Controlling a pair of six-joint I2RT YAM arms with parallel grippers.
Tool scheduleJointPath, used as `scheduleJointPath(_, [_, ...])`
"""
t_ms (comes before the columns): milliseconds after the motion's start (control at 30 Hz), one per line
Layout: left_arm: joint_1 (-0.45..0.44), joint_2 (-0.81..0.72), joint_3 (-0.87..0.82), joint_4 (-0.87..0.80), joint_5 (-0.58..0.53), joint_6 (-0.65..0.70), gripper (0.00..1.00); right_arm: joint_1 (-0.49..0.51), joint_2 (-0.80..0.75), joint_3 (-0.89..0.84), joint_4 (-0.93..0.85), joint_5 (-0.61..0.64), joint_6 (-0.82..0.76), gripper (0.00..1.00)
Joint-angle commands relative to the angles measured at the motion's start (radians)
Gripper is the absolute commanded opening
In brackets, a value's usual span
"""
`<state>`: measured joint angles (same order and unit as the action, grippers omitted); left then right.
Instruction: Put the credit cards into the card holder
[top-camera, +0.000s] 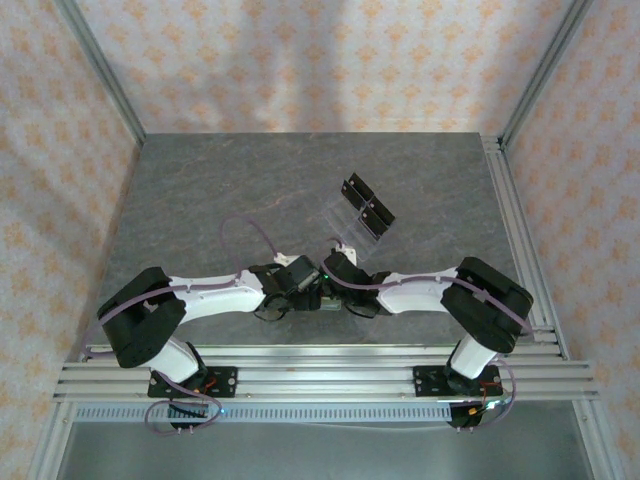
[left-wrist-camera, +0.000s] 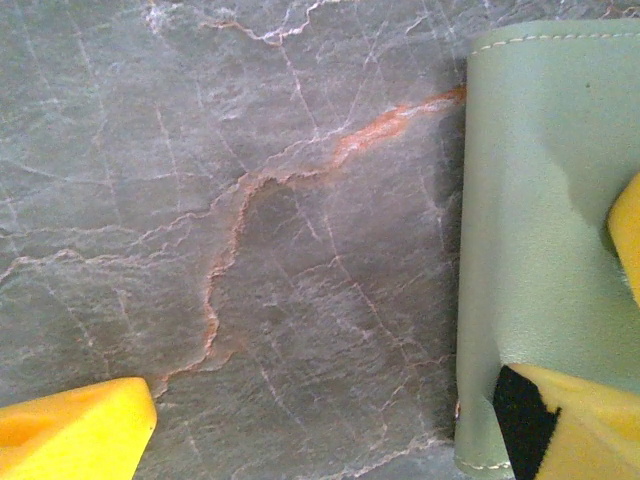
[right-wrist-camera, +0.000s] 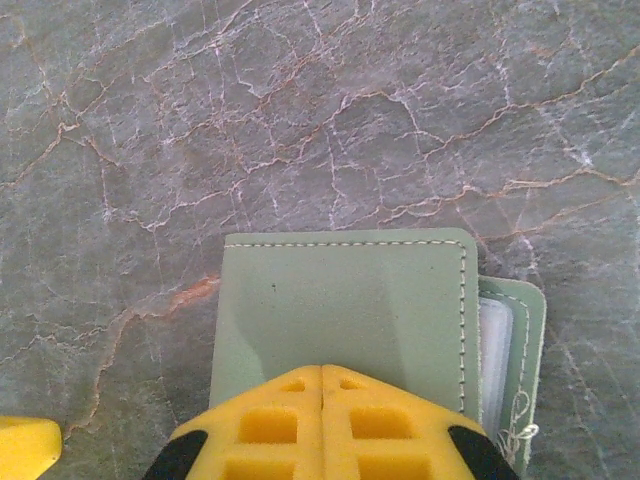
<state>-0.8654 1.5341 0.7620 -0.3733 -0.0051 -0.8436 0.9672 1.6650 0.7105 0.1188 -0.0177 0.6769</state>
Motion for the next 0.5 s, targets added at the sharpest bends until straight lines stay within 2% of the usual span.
scheduleJointPath(0, [-0.007, 0.022, 0.017, 0.008, 0.004, 0.003, 0.91, 0.049, 0.086, -0.059, -0.378, -0.046, 0.007, 0.0])
scheduleJointPath(233, [-0.008, 0.029, 0.017, 0.012, 0.005, 0.007, 0.91, -0.006, 0.008, 0.009, -0.429, -0.112, -0.023, 0.0])
scheduleJointPath(467, [-0.008, 0.036, 0.016, 0.02, 0.009, 0.007, 0.91, -0.057, 0.019, 0.042, -0.424, -0.192, -0.038, 0.0])
